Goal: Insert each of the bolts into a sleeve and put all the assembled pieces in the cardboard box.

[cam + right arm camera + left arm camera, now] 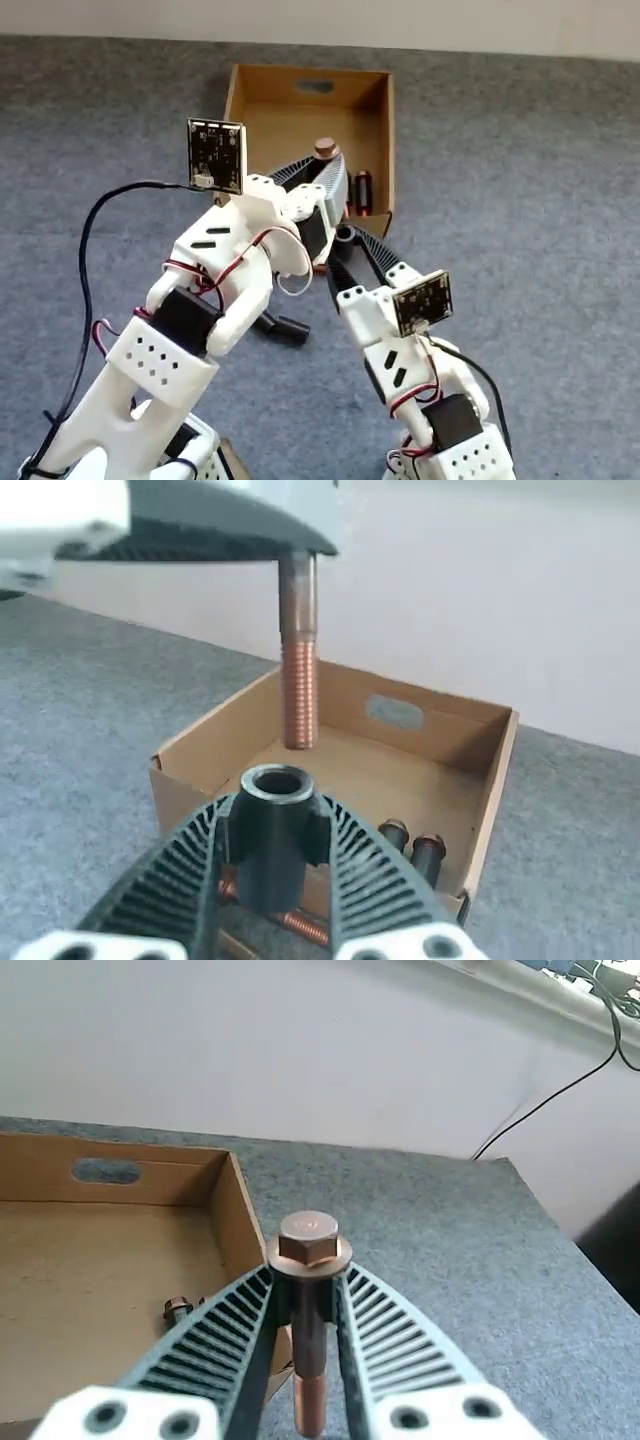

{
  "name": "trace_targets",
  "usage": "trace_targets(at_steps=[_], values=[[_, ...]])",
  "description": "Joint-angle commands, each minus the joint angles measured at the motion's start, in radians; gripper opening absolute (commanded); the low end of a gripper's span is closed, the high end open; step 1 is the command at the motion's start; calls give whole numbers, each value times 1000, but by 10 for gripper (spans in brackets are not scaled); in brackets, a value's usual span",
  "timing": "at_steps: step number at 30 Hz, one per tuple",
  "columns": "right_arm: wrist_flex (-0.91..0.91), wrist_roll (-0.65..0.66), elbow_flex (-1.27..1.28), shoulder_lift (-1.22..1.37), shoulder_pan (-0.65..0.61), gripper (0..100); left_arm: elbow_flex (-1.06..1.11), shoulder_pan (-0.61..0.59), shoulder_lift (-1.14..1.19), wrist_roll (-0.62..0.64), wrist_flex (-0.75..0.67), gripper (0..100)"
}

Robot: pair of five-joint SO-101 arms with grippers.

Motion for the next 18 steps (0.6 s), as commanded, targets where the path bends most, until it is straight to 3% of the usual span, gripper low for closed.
trace_targets(at_steps=[1, 18], values=[[1, 15, -7, -12, -4, 5, -12, 15, -35, 6, -28, 7], [1, 15, -7, -12, -4, 5, 19, 33, -27, 6, -31, 7]])
